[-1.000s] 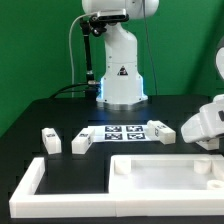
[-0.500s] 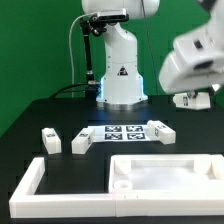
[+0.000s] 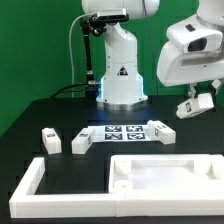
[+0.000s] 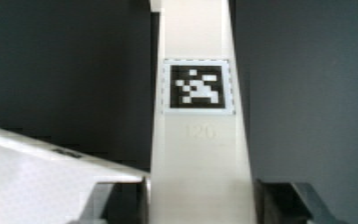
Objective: Assemble desk
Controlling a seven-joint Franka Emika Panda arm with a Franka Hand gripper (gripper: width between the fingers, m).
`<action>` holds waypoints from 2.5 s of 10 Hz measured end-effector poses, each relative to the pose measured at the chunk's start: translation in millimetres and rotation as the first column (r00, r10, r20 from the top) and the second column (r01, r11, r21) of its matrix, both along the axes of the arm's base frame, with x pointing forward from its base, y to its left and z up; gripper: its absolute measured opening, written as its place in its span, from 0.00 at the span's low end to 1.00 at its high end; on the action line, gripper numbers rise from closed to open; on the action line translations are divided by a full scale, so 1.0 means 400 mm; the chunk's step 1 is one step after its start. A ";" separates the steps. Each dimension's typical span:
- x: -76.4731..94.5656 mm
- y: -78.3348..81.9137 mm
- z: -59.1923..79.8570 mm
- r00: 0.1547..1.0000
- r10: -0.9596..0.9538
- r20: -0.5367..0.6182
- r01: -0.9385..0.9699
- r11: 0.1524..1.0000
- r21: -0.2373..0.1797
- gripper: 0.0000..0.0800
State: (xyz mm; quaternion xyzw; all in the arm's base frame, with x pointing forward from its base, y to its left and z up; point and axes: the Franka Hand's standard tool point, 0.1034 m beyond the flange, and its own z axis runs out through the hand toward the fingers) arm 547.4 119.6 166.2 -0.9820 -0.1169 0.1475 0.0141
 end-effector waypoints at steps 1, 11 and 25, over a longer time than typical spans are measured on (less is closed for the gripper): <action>0.059 -0.016 0.068 0.999 0.011 0.051 -0.012 1.000 0.021 0.36; 0.267 -0.094 0.142 0.662 -0.101 0.743 -0.003 0.991 0.137 0.36; 0.267 -0.070 -0.015 0.623 -0.088 0.778 -0.026 0.991 0.133 0.36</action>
Offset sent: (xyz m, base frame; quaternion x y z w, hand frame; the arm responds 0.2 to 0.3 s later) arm 0.0000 0.0000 0.0000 0.0000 0.1938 0.0000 0.9810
